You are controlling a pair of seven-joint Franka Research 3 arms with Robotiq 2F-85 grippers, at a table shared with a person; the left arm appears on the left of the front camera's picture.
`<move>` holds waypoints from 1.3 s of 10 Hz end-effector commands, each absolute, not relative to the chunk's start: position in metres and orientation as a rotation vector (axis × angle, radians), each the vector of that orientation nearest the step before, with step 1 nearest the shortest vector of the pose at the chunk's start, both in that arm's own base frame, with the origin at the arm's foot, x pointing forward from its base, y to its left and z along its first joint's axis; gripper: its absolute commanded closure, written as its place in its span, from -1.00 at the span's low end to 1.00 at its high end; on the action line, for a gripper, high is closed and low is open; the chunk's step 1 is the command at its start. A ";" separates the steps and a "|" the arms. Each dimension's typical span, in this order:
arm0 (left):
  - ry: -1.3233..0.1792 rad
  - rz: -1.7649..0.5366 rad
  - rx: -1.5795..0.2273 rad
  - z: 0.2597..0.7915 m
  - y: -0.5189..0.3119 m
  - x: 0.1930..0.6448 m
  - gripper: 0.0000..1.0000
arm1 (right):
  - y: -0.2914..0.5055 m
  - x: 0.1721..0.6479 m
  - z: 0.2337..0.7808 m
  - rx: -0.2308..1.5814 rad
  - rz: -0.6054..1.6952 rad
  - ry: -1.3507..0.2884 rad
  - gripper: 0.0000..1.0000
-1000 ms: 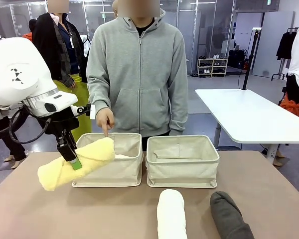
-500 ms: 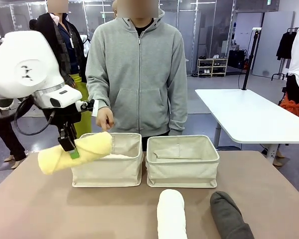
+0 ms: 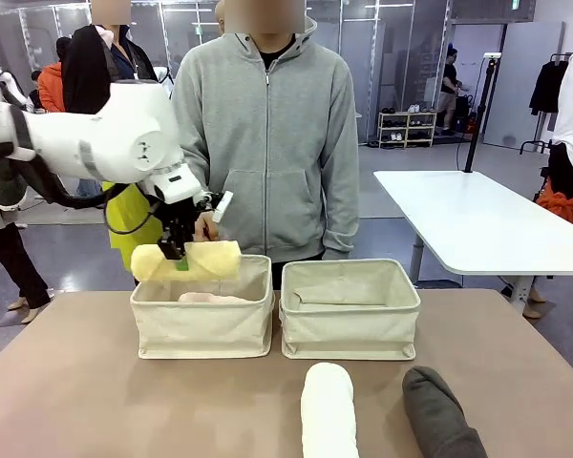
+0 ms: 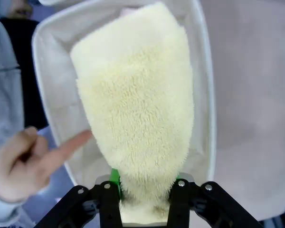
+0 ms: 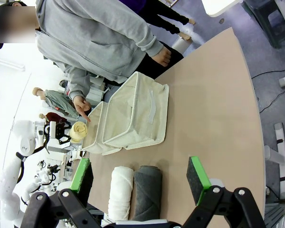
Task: Divide the towels into two baskets.
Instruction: Pick up one hotel-folded towel from the bottom of the table and place it in the Fabric basket indicated by the person.
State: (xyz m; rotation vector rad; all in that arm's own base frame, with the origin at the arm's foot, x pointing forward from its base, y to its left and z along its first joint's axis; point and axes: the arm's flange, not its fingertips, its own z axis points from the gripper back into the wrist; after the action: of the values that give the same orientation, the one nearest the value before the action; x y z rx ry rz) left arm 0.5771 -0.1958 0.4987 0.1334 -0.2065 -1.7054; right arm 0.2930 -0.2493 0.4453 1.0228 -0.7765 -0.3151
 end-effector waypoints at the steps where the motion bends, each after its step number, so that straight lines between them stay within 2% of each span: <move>1: -0.195 -1.688 0.128 0.495 -0.203 0.603 0.19 | -0.249 0.292 0.447 1.031 -0.313 -0.787 -1.00; 4: -0.138 -1.678 0.085 0.474 -0.215 0.624 0.19 | -0.249 0.292 0.447 1.031 -0.313 -0.787 -1.00; 8: -0.061 -1.677 0.014 0.446 -0.216 0.622 0.19 | -0.249 0.292 0.447 1.031 -0.313 -0.787 -1.00; 9: -0.032 -1.680 0.030 0.440 -0.218 0.619 -0.04 | -0.249 0.292 0.447 1.031 -0.313 -0.787 -1.00; 10: -0.019 -1.673 0.031 0.435 -0.219 0.618 -0.53 | -0.249 0.292 0.447 1.031 -0.313 -0.787 -1.00; 11: -0.026 -1.669 0.026 0.434 -0.219 0.617 -0.78 | -0.249 0.292 0.447 1.031 -0.313 -0.787 -1.00; 12: -0.033 -1.662 0.026 0.435 -0.218 0.617 -1.00 | -0.249 0.292 0.447 1.031 -0.313 -0.787 -1.00; 13: -0.026 -1.656 0.037 0.439 -0.218 0.616 -1.00 | -0.249 0.292 0.447 1.031 -0.313 -0.787 -1.00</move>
State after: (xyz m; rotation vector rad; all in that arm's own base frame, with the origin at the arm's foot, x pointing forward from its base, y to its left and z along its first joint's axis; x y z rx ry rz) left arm 0.6174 -0.2208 0.4307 0.0128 -0.0463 -1.6717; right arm 0.2930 -0.2493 0.4454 1.0228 -0.7767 -0.3151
